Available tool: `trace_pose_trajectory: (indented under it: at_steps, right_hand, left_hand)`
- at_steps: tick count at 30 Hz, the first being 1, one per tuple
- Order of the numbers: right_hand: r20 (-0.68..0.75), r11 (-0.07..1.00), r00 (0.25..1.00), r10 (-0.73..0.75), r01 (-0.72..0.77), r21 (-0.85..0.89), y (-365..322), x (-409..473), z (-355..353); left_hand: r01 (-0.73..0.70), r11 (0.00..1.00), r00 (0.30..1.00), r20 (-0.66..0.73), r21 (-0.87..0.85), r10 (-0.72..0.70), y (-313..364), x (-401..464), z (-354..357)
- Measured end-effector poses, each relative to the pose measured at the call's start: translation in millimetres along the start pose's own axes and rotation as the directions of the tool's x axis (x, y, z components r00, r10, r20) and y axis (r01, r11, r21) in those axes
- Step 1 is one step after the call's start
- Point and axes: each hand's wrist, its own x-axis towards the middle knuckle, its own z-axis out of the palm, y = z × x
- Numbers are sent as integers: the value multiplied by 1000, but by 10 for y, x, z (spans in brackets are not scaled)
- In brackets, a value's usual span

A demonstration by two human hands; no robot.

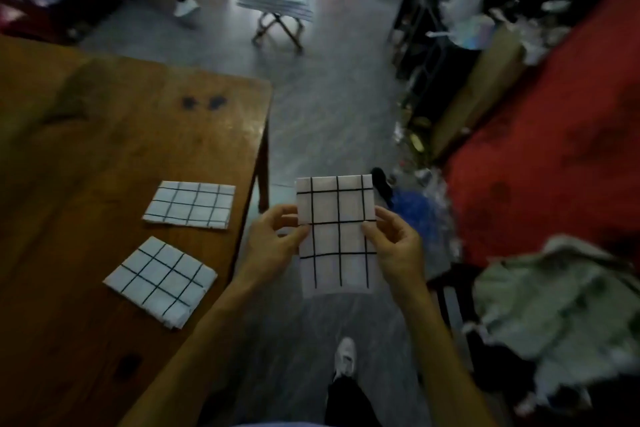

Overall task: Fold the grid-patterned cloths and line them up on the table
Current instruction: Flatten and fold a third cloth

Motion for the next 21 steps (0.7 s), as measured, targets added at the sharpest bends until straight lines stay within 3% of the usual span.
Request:
trace_pose_trajectory:
  at_steps: [4, 11, 16, 21]
  right_hand:
    - [276, 1000, 961, -16, 18, -4, -199, 874, 100]
    - [597, 998, 802, -8, 42, -43, -550, 2057, 553]
    - [724, 990, 690, 3, 99, -98, -446, 2549, 1161]
    - [765, 979, 641, 63, 108, -172, -210, 3034, 1958]
  left_hand:
    - [25, 1000, 968, -251, -9, -26, 161, 490, 102]
    - [56, 994, 840, -534, -95, -99, 389, 968, 199]
    - [110, 984, 721, -670, -140, -177, 242, 1351, 26]
    - [175, 968, 598, -761, -181, -251, -194, 1963, -434]
